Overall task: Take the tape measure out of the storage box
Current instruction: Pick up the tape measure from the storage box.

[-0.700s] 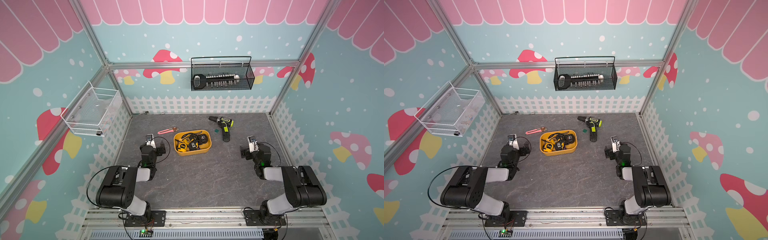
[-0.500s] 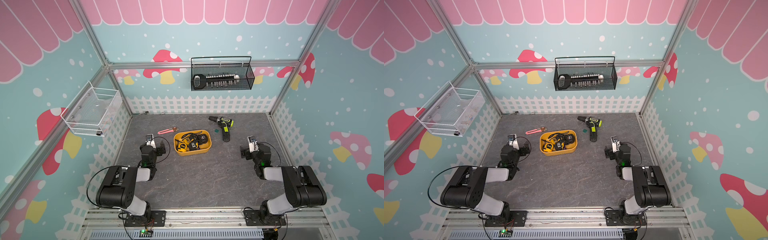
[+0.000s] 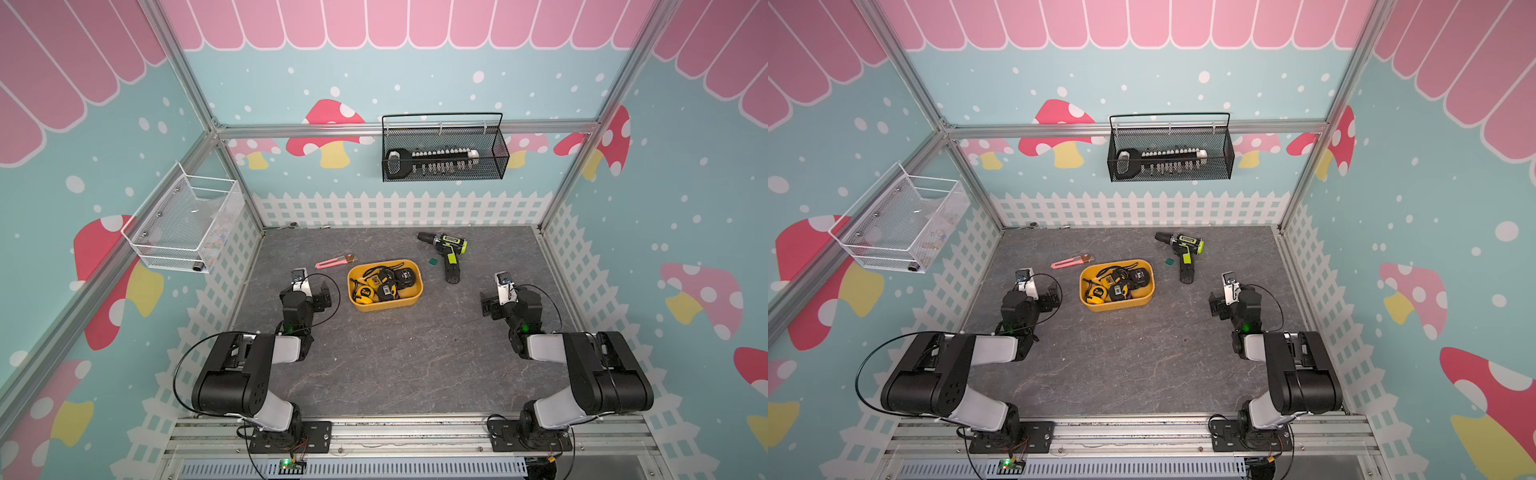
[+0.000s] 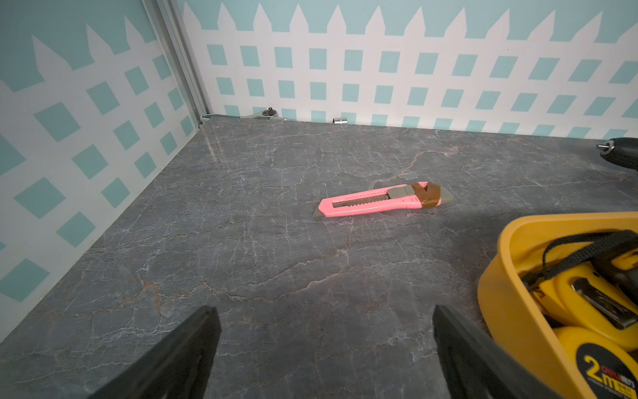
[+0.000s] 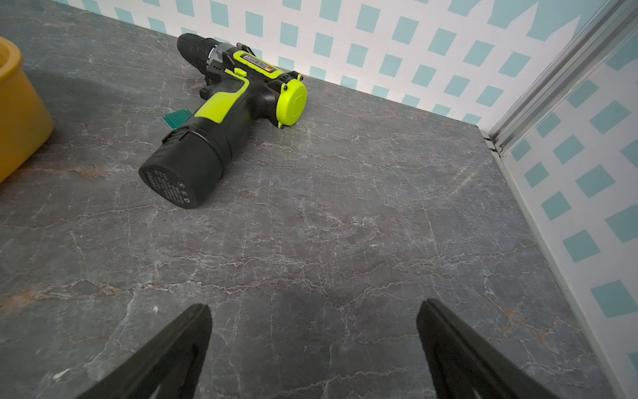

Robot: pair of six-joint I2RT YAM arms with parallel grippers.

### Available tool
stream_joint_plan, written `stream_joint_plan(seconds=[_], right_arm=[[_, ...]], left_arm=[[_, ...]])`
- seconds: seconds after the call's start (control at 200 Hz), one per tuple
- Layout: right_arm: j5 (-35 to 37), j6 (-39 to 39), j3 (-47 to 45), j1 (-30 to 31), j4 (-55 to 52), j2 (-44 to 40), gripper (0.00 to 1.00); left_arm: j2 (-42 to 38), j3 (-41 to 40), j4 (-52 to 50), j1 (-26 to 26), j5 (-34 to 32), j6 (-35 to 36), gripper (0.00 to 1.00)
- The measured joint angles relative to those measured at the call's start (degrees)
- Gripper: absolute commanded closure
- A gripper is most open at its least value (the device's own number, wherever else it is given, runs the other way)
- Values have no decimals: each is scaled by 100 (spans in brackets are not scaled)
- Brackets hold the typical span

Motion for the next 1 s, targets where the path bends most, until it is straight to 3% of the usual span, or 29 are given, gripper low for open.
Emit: stream_joint_plan(seconds=[0.135,0.22,0.29,0.425,0.505,0.58,0.761,1.001], right_arm=[[4,2,0,0,-2,-2,1],[66,15,37,0,-264,-142,1],[118,57,282,-2,-968,-470,1],[-68,306,1515,-4,-2653,-925,1],[-367,538,2223,24,-3438,-984,1],[-625,774,2612,101,-4076,-999,1],[-1248,1158,3071,426,-5569,-901,1],[-1788,1390,3209,730,-6437,-765,1]], left_arm=[[-13,9,-31,70,37,-26,1],[-227,284,-863,105,42,-44,1],[-398,1023,-1989,116,105,-31,1],[-306,3257,-4393,24,321,-85,1],[-15,4524,-5711,-251,402,-216,1],[234,5219,-6728,-706,393,-365,1],[1093,6028,-8631,-1937,549,-1038,1],[2323,6940,-9812,-2308,863,-1989,1]])
